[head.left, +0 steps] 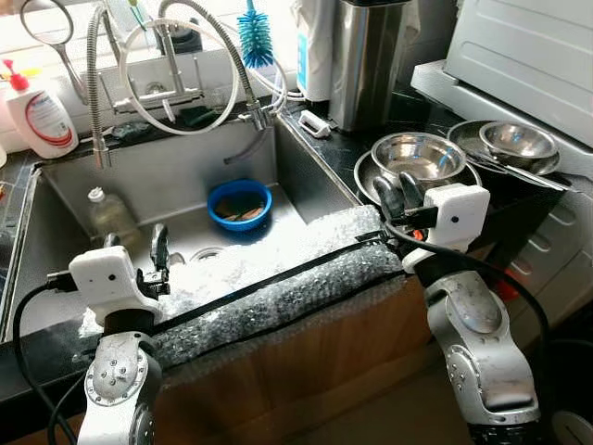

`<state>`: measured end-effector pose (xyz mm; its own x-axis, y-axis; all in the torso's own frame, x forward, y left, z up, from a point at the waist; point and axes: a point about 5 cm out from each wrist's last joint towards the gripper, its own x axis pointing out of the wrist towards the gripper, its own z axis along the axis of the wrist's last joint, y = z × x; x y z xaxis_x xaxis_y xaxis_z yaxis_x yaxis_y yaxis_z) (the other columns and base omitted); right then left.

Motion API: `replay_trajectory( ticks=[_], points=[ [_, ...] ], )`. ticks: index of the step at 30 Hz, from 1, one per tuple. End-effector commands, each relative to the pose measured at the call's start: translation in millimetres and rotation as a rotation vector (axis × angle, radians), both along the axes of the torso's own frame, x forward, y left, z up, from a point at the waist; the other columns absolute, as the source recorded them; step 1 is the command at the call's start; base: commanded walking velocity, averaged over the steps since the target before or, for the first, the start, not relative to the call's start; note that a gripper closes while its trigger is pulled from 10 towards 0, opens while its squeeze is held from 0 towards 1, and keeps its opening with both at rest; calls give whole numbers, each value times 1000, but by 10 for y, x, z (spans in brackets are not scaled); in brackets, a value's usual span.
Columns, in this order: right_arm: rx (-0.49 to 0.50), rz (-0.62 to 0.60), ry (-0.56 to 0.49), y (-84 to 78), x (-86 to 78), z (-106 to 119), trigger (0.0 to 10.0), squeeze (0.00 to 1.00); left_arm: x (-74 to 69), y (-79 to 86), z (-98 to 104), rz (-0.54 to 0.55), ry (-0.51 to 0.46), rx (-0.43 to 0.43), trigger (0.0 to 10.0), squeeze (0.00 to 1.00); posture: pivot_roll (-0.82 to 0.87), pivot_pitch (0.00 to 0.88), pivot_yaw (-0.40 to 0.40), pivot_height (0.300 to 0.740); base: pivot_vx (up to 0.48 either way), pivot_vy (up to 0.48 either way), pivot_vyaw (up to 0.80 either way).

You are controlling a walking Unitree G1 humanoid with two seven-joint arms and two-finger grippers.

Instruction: Kitchen organization

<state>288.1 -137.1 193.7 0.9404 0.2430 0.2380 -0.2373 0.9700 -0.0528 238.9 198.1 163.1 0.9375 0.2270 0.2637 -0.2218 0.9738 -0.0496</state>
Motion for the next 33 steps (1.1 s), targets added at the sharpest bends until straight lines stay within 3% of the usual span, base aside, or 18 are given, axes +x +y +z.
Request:
replay_trajectory(
  ticks=[1,12,17,28,33],
  points=[
    [2,-2,-2,9,5,19,10000,0,-29,49,25,14,-4,34,10000,0,-175,41,43,740,0,0,0],
    [-3,-2,-20,32,-26,25,10000,0,1,25,49,-8,-2,57,10000,0,-175,41,65,740,0,0,0],
    [-7,13,-27,67,-34,25,10000,0,2,30,40,-10,4,58,10000,0,-176,38,67,740,0,0,731],
    [-8,11,-23,79,-32,12,10000,0,7,23,33,-17,9,63,10000,0,-173,38,66,740,0,0,0],
    [-16,20,-25,100,-38,8,10000,0,6,21,27,-14,11,64,10000,0,-173,44,65,740,0,0,569]
  ],
)
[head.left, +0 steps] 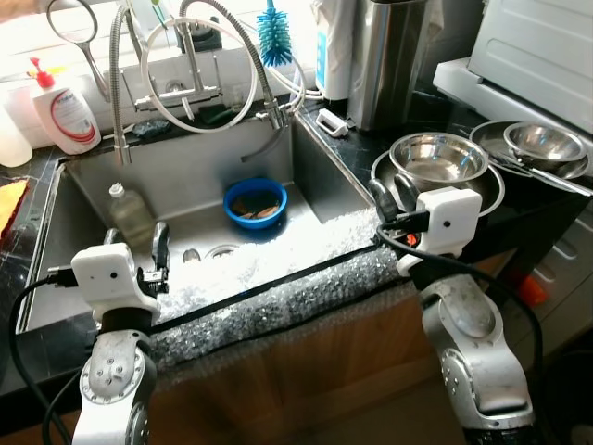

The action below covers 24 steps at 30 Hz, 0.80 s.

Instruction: Kitchen organization

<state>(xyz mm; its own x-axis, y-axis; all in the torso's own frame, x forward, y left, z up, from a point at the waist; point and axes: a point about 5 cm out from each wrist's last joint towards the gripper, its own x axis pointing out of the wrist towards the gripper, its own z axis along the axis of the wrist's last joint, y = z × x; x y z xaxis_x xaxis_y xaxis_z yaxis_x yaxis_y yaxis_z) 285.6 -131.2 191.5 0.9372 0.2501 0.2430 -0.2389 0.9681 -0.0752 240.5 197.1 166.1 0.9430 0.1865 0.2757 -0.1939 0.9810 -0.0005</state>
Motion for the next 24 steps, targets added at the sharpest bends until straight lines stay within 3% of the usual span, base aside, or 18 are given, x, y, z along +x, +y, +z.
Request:
replay_trajectory(
  ticks=[1,10,24],
  points=[
    [12,16,-10,38,-14,26,10000,0,-10,31,-3,16,12,16,10000,0,-173,44,65,740,255,-386,0],
    [15,12,-2,28,-5,19,10000,0,10,5,0,-4,7,5,10000,0,-174,52,65,740,295,-364,0],
    [43,-9,-1,8,24,88,10000,0,8,-9,-14,-18,15,4,10000,0,-179,55,67,740,0,0,0]
  ],
)
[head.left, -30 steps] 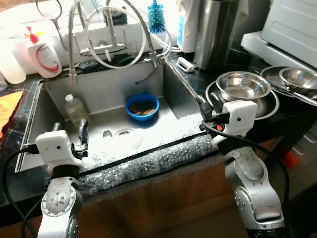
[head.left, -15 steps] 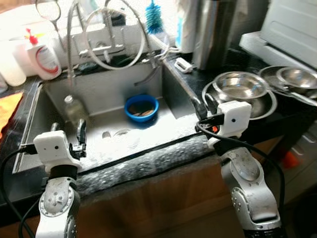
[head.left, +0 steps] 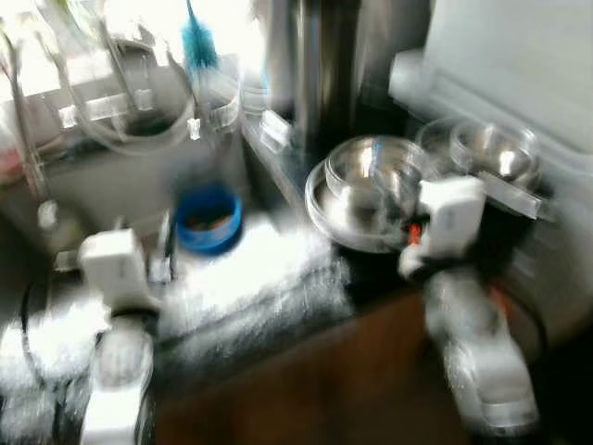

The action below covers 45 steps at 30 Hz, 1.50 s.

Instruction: Kitchen organization

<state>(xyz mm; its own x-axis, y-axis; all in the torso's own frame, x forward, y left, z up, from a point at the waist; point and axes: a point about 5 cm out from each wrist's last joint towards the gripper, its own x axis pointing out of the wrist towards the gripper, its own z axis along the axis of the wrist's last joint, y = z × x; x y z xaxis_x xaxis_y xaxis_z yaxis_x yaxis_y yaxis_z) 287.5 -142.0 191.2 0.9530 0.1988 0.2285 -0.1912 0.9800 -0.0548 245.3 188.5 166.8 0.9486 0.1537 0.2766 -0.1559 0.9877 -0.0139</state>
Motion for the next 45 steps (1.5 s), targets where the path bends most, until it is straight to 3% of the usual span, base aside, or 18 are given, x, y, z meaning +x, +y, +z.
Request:
replay_trajectory(
  ticks=[1,7,8,9,16,17,29,30,31,38,45],
  points=[
    [33,35,-25,111,17,122,10000,0,-42,82,-16,22,17,18,10000,0,-180,55,67,740,0,0,0],
    [76,27,-37,103,42,214,10000,0,-37,87,-9,24,13,19,10000,0,-181,55,67,740,0,0,0],
    [85,22,-34,96,48,228,10000,804,-35,84,-9,24,12,19,10000,0,-180,54,67,740,0,0,0],
    [106,13,-33,83,61,258,10000,1000,-33,83,-8,24,12,19,10000,0,-181,56,68,740,0,0,0],
    [200,-76,0,-20,166,412,10000,1000,-24,71,-7,19,11,23,10000,0,-184,58,70,740,0,0,0],
    [189,-148,30,-84,190,419,10000,1000,-23,70,-8,19,12,24,10000,0,-184,59,70,740,0,0,0],
    [288,-351,145,-342,222,356,10000,1000,-11,54,-12,6,13,30,10000,0,-187,57,73,740,0,0,0],
    [305,-365,159,-357,227,348,10000,67,-10,56,-10,6,13,31,10000,0,-187,57,73,740,0,0,0],
    [311,-369,166,-361,229,345,10000,0,-10,57,-10,6,12,31,10000,0,-187,57,73,740,0,0,0],
    [355,-391,273,-374,248,238,10000,0,-17,56,-4,5,11,35,10000,0,-183,60,73,740,0,0,0],
    [319,-367,329,-336,271,190,10000,0,-17,52,-4,3,11,36,10000,0,-184,59,73,740,0,0,0]
  ],
)
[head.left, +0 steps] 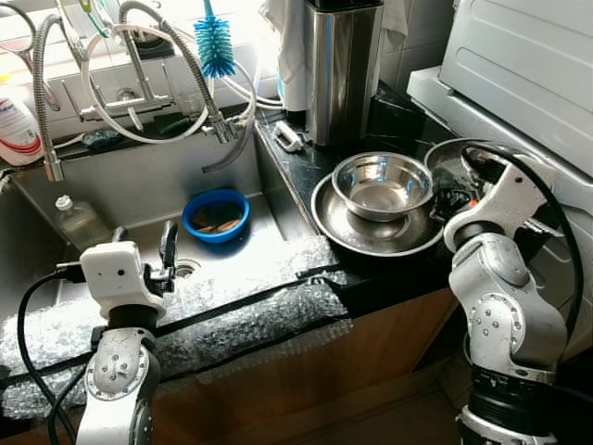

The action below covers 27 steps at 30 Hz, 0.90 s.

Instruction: Kitchen organization

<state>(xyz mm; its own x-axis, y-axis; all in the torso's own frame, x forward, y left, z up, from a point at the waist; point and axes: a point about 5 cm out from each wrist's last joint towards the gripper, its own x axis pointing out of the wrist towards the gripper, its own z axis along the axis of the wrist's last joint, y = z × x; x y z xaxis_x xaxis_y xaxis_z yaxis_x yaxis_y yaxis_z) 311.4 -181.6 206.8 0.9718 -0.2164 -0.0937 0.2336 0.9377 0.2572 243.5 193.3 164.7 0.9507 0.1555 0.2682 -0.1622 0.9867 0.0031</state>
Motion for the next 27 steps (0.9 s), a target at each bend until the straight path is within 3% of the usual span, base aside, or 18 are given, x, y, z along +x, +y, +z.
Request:
replay_trajectory(
  ticks=[1,27],
  points=[
    [5,37,14,67,33,20,10000,0,1,4,17,-2,-1,20,10000,0,-184,59,73,740,0,0,0],
    [-19,193,59,256,33,-36,10000,0,7,-29,20,-7,-8,16,10000,0,-181,57,70,740,0,0,0]
  ],
)
